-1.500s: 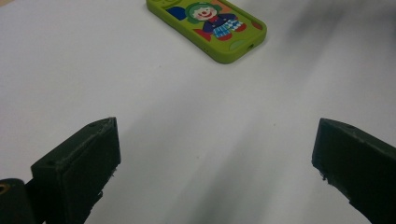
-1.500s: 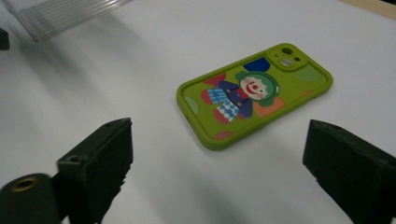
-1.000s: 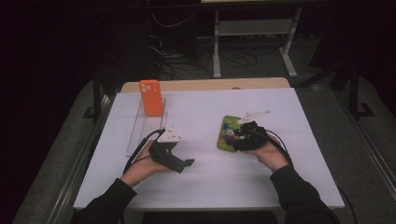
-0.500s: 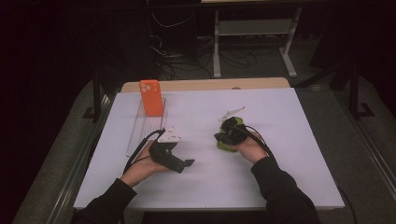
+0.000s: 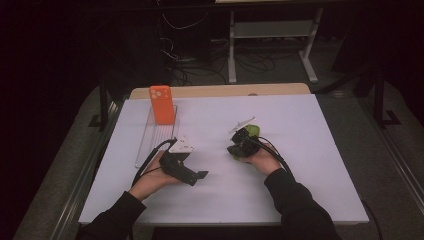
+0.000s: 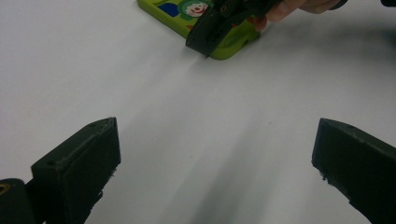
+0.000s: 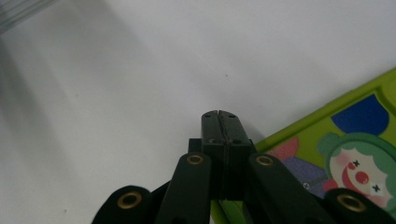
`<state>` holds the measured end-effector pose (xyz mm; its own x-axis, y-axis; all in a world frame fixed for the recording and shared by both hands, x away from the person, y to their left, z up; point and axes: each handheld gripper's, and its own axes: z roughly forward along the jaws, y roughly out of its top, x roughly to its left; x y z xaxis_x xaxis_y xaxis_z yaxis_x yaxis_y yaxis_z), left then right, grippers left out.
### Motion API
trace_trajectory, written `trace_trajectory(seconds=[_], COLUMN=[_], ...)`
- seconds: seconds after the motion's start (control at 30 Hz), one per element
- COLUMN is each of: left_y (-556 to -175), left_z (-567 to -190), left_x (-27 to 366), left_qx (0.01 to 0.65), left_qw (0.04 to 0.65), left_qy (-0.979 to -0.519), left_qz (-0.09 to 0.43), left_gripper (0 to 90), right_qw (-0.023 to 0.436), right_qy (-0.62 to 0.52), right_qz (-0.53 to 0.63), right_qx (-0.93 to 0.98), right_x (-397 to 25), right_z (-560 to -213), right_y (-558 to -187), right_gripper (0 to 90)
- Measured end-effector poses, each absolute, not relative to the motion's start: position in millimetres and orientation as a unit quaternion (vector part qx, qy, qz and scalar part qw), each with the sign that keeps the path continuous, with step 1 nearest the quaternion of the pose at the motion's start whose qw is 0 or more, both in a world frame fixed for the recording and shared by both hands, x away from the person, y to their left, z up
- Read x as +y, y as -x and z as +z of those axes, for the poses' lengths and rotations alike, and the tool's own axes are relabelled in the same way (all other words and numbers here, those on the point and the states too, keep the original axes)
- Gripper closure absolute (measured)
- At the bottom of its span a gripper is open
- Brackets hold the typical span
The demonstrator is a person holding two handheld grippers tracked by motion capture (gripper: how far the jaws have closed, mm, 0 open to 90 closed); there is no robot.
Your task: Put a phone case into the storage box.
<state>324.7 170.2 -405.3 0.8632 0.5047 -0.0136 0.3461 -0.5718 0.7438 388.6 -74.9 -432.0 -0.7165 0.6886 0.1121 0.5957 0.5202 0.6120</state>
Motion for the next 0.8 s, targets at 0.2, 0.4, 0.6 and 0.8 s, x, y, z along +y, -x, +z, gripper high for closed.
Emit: trace_trajectory(seconds=[0.2, 0.4, 0.6, 0.8], left_y=[-324, -325, -325, -325], left_z=[-405, -405, -405, -405], left_x=[170, 171, 170, 171], left_qx=[0.244, 0.245, 0.246, 0.245], left_qw=[0.394, 0.396, 0.396, 0.397], left_qy=[-0.881, -0.88, -0.88, -0.879], left_qz=[0.098, 0.096, 0.096, 0.096], left_gripper=[0.6, 0.6, 0.6, 0.6], right_qw=[0.079, 0.084, 0.096, 0.091], right_qy=[-0.376, -0.388, -0.39, -0.39], right_qz=[0.311, 0.303, 0.297, 0.308], right_qx=[0.869, 0.866, 0.866, 0.863], right_x=[-88, -104, -116, -121], right_z=[-433, -432, -432, -431], right_y=[-386, -385, -387, -387], right_gripper=[88.7, 88.6, 88.6, 87.3])
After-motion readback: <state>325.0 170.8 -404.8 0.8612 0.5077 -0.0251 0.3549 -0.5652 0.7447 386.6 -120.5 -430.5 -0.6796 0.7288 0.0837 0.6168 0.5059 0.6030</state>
